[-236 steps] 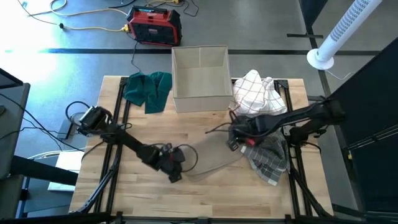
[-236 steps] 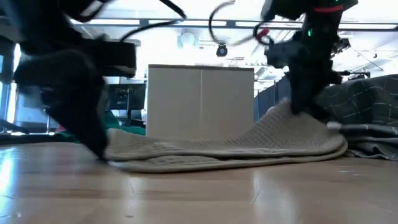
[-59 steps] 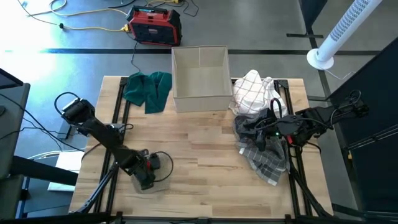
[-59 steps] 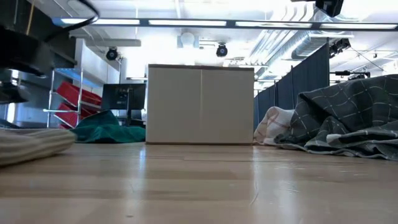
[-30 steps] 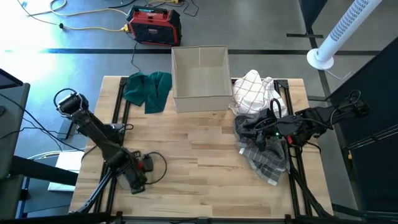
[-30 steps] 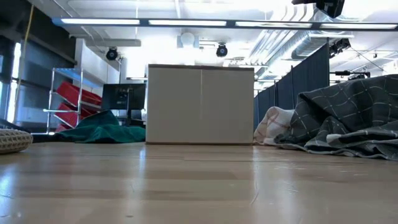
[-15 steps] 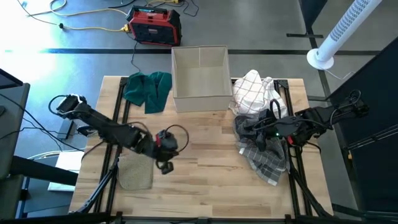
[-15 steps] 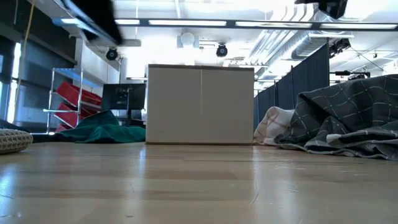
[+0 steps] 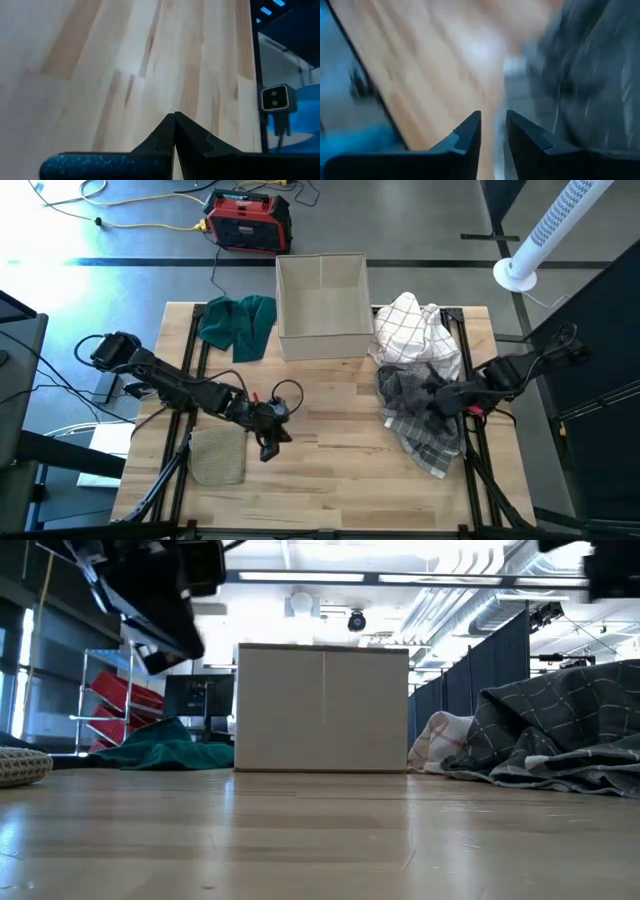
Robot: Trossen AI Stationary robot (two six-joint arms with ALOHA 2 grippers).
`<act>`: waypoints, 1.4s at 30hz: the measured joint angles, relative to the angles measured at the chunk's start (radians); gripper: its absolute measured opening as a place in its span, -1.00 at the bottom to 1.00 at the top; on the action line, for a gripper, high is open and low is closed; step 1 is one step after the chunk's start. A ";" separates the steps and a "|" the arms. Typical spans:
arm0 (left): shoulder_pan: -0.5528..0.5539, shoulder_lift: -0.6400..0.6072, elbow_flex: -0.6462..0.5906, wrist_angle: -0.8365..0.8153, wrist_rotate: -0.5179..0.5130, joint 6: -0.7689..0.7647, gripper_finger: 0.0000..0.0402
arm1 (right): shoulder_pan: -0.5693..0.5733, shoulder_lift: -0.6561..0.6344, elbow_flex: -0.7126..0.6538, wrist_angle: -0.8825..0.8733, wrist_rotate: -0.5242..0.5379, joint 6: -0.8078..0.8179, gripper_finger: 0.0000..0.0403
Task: Fold towel
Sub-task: Fold the gray patterned kitchen towel
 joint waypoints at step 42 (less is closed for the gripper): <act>-0.050 -0.001 -0.011 0.024 -0.046 -0.026 -1.00 | -0.068 0.731 -0.001 0.242 0.264 -0.677 -0.01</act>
